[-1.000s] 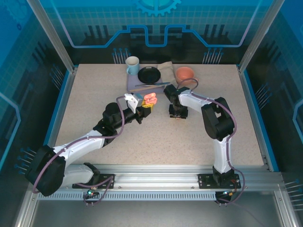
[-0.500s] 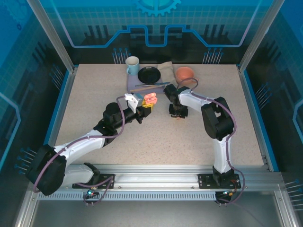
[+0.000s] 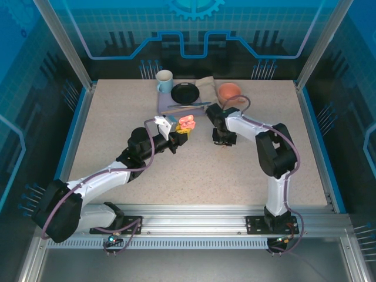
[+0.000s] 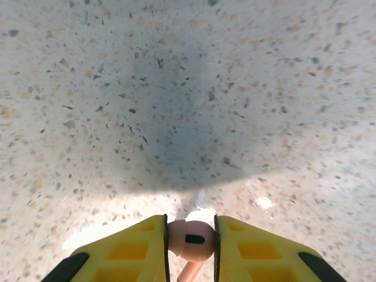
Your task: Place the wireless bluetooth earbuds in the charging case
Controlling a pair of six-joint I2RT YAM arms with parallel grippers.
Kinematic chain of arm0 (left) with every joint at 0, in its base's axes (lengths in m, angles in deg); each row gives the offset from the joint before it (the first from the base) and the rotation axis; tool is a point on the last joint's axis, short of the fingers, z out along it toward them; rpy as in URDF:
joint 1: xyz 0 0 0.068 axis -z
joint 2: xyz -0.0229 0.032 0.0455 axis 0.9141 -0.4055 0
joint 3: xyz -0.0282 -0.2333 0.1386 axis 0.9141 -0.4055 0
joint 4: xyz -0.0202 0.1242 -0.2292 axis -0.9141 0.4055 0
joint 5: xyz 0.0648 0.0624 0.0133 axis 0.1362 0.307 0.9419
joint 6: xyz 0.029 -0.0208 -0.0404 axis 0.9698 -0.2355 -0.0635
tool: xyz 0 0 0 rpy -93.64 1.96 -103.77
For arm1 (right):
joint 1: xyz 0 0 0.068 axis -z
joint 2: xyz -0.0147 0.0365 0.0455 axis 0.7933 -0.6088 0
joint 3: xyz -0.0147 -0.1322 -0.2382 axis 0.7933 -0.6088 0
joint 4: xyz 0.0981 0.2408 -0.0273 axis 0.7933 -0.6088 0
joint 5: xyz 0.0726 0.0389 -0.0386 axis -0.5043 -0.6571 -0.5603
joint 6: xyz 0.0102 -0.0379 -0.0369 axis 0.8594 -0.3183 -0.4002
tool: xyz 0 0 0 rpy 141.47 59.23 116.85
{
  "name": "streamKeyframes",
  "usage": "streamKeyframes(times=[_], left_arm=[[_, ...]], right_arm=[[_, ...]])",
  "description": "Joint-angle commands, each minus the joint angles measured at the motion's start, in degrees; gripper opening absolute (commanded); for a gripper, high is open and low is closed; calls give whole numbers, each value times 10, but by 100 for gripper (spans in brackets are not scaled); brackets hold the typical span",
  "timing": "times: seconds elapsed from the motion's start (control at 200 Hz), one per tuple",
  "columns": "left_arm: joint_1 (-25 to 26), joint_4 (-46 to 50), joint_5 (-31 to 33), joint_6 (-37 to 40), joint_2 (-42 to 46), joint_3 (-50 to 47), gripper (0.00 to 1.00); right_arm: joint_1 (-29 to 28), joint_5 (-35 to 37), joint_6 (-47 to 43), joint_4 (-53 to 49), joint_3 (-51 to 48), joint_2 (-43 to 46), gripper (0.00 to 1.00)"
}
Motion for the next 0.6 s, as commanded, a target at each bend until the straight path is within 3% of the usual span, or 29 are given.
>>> streamKeyframes(times=[0.0, 0.315, 0.595], left_arm=[[-3, -17, -15, -5, 2, 4, 0], [-2, -20, -49, -14, -3, 0, 0], [2, 3, -98, -14, -13, 23, 0]], right_arm=[[7, 14, 0, -1, -15, 57, 22], [1, 11, -11, 35, -58, 228, 22], [-24, 0, -48, 89, -35, 379, 24]])
